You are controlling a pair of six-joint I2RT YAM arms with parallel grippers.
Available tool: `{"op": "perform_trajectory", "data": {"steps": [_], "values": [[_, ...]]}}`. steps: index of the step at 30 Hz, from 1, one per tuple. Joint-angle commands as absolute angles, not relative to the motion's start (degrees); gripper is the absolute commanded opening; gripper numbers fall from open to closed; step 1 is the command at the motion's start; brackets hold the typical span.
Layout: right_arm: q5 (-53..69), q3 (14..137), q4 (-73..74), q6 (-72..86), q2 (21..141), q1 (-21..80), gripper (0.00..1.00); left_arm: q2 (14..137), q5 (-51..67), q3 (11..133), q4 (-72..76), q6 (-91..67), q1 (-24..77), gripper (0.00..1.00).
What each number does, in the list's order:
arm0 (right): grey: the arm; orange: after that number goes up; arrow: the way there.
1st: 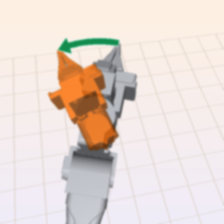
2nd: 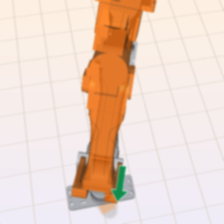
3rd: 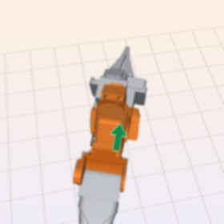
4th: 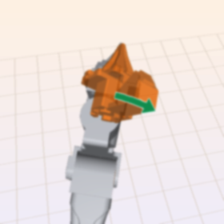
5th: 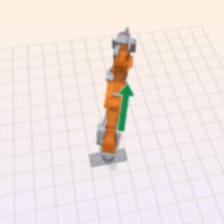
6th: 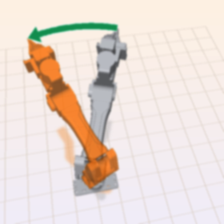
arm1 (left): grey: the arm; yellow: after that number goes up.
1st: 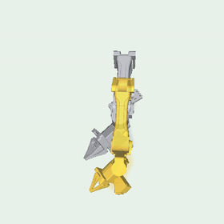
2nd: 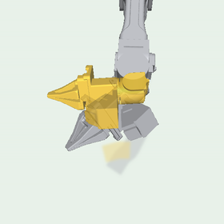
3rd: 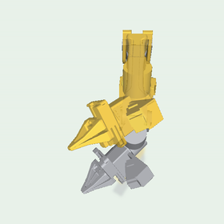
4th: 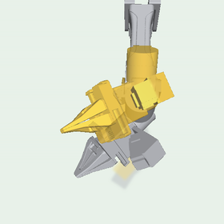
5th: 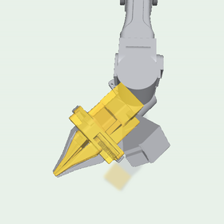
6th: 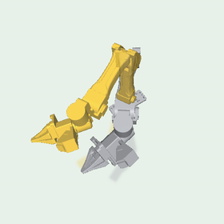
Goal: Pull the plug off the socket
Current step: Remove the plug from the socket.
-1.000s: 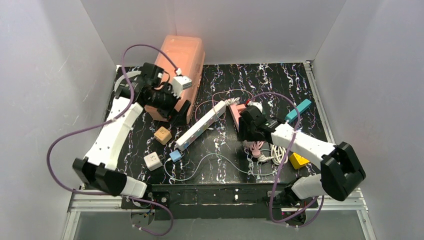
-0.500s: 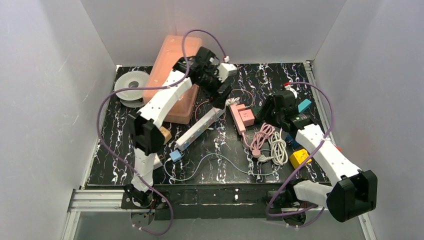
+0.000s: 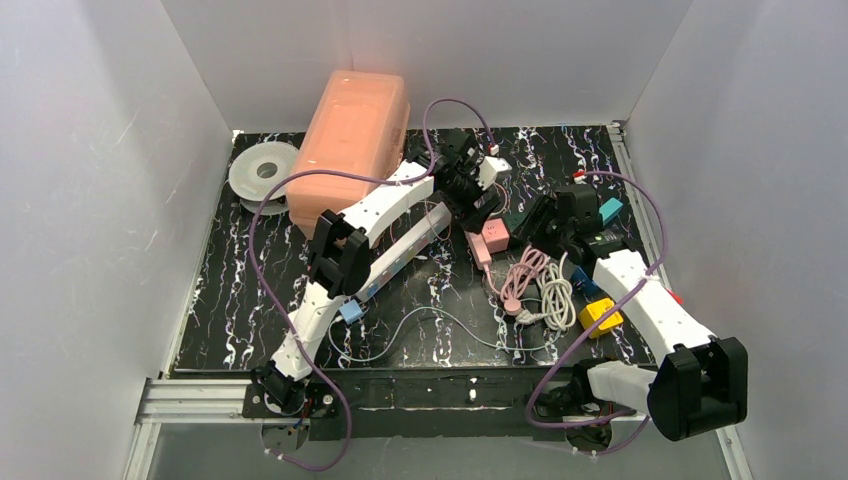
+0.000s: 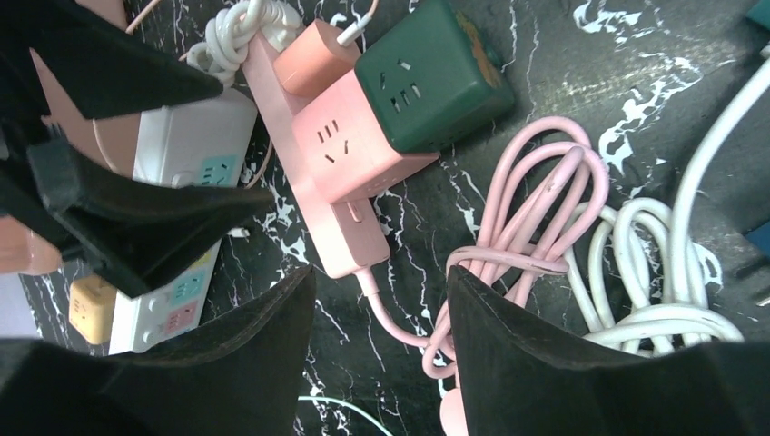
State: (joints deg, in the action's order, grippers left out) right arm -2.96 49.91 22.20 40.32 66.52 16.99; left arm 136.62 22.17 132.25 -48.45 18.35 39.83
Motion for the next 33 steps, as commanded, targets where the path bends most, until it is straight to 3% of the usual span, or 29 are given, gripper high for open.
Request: {"op": "perform_trajectory", "data": {"steps": [1,4,8,15,23,33], "values": [[1.3,48.6,18.1,40.5,67.1,16.9,0.62,134.4,18.8,131.3,-41.2,17.9,39.4,0.80],[1.9,48.4,18.1,40.6,68.7,16.9,0.64,133.1,23.2,129.8,-40.9,18.9,39.5,0.76],[2.3,48.4,17.5,40.9,70.7,16.9,0.66,125.6,28.2,117.2,-34.3,24.0,40.7,0.83],[3.8,45.8,14.1,41.9,72.2,16.9,0.69,114.1,29.5,95.6,-20.6,46.9,43.1,0.92],[2.4,45.0,14.8,41.0,71.2,16.9,0.69,104.8,29.0,76.3,-1.4,70.9,46.6,0.92],[2.3,43.1,16.9,41.9,66.3,15.1,0.67,102.9,34.8,67.8,2.8,96.1,48.5,0.91]]}}
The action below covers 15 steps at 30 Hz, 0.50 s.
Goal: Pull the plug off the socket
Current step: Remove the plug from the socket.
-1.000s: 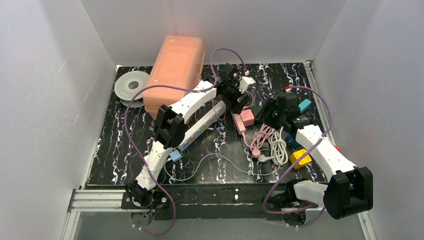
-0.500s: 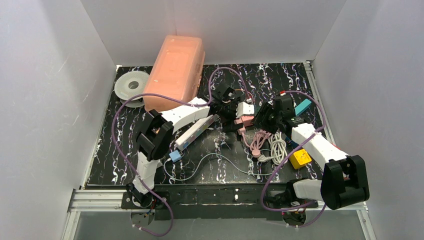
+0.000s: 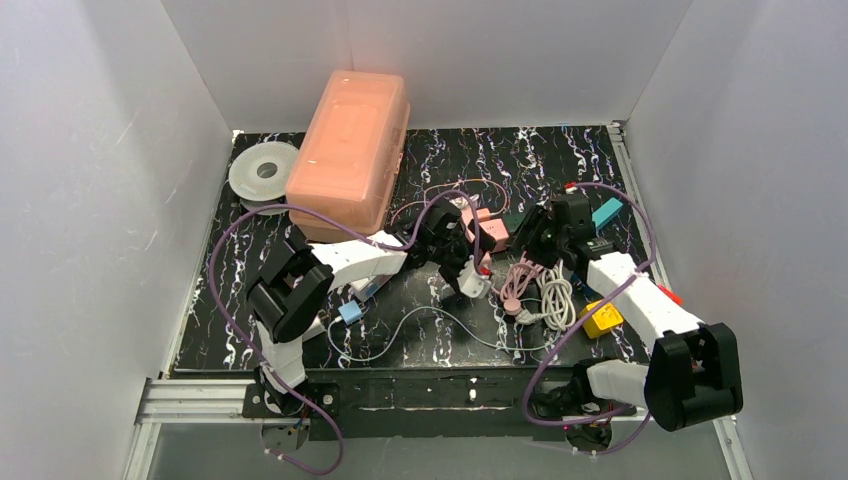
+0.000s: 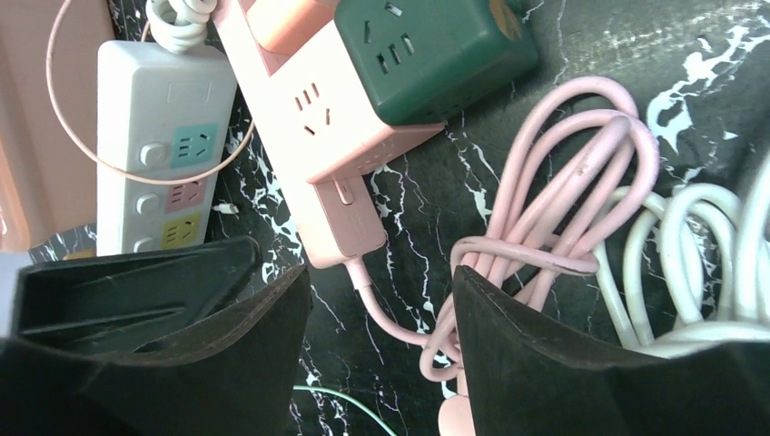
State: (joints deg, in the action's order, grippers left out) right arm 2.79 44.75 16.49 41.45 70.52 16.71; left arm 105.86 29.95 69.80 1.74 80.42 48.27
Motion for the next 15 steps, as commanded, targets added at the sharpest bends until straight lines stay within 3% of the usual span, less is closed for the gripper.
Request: {"op": "perform_trajectory", "data": {"steps": [1,7,15], "values": [[2.7,42.8,17.0,42.1,65.0,14.4,0.67,103.1,35.2,67.8,2.1,98.5,48.6,0.91],[5.0,42.4,18.5,41.7,60.6,10.7,0.66,105.9,35.1,69.5,-1.9,107.5,49.3,0.90],[9.5,42.3,13.9,37.7,62.8,12.3,0.69,105.4,25.4,73.3,2.2,85.5,46.1,0.87]]}}
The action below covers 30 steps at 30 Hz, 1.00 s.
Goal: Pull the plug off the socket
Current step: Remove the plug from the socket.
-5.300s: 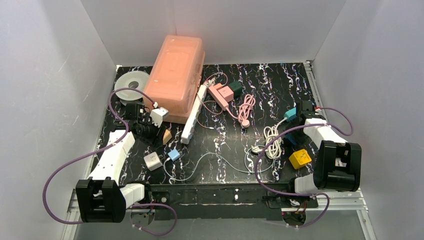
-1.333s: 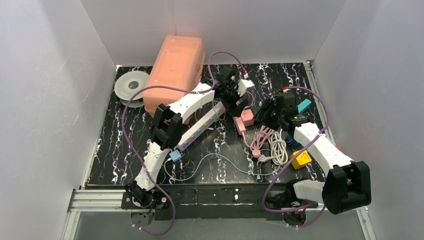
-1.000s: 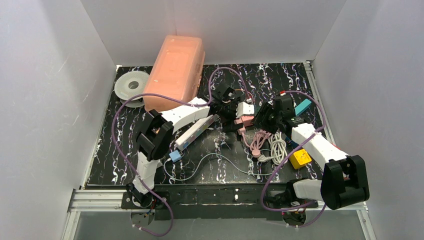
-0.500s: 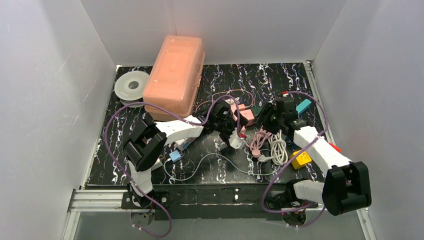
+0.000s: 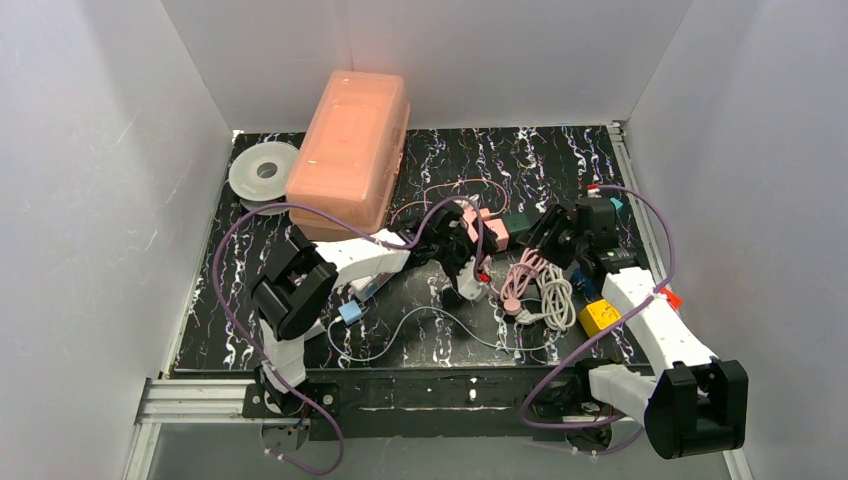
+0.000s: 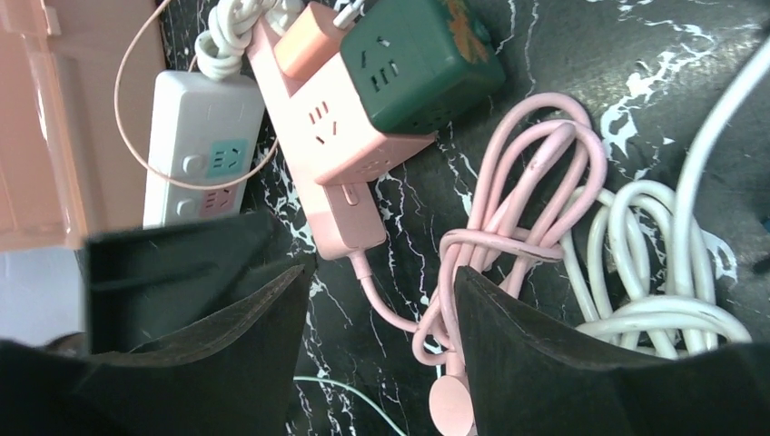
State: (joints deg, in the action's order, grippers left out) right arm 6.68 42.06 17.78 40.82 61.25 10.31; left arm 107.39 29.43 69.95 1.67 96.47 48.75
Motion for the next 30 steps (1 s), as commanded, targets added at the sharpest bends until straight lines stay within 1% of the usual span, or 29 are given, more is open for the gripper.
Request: {"op": "perform_trajectory", "data": {"steps": [1,6,10,14,18,23,29,30], "values": [[8.0,43.4,14.1,36.4,63.9,14.0,0.69,104.7,24.5,73.7,1.3,82.8,45.3,0.87],[-0.4,47.9,14.7,31.5,71.4,23.5,0.72,100.0,19.7,76.6,-8.4,66.2,40.9,0.86],[-4.3,51.1,14.1,29.0,78.3,26.9,0.72,96.1,17.9,78.9,-15.4,52.5,35.6,0.84],[-9.4,55.1,14.0,25.1,84.0,29.8,0.71,90.4,18.0,78.2,-18.9,43.3,30.4,0.85],[-13.2,60.2,16.2,22.6,90.7,31.9,0.68,84.8,19.2,76.9,-22.3,41.0,28.7,0.86],[-14.3,63.5,18.2,21.6,95.3,33.5,0.62,81.9,22.0,79.4,-27.6,36.0,28.5,0.88],[-16.7,64.4,20.7,21.9,97.0,37.2,0.56,80.8,22.6,81.3,-30.4,32.0,28.4,0.89],[-17.3,64.3,20.9,22.0,97.2,37.4,0.53,80.5,22.8,81.1,-30.4,32.0,28.4,0.89]]}}
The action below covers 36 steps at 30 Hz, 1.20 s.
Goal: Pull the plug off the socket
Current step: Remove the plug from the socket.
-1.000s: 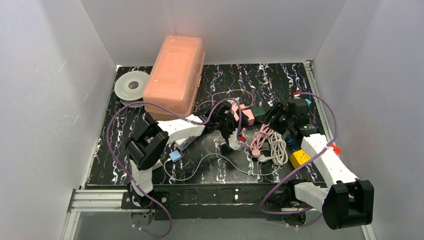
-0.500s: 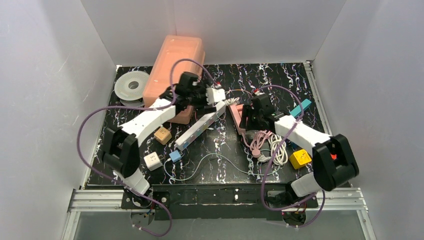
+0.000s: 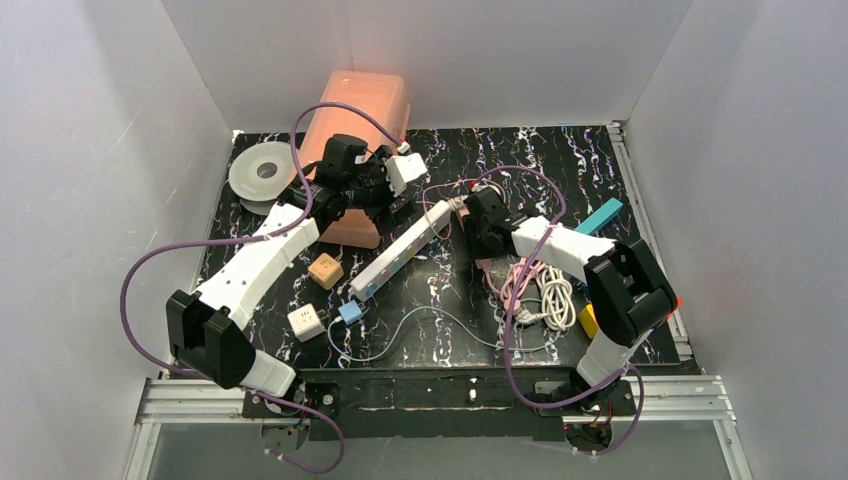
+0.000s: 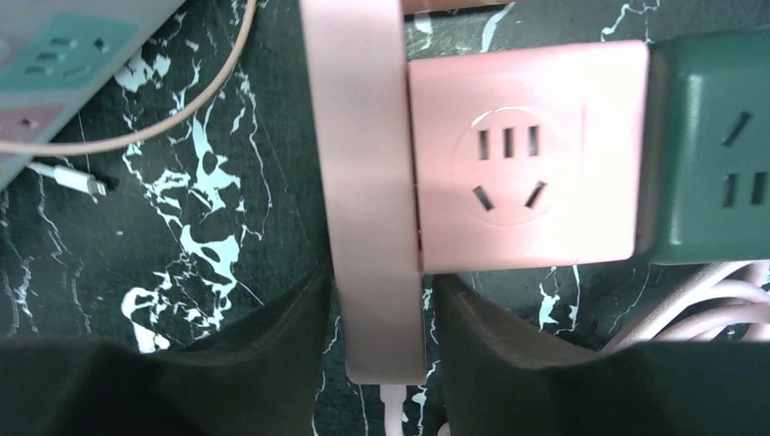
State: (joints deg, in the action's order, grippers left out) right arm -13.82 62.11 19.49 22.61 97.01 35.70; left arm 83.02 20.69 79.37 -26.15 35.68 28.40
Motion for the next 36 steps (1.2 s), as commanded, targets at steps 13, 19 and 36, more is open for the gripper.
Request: {"op": "perform_trajectory", "data": {"steps": [13,19,36], "values": [[-35.9,52.8,9.3,4.1,77.9,44.4,0.01,85.4,29.1,82.5,-32.1,24.6,28.4,0.93],[-44.7,43.2,-8.1,-13.5,67.9,53.1,0.01,92.4,34.3,88.4,-33.4,18.6,28.4,0.95],[-52.0,35.1,-39.1,-45.6,67.8,59.6,0.01,108.7,43.0,99.5,-31.7,11.7,28.4,0.95]]}}
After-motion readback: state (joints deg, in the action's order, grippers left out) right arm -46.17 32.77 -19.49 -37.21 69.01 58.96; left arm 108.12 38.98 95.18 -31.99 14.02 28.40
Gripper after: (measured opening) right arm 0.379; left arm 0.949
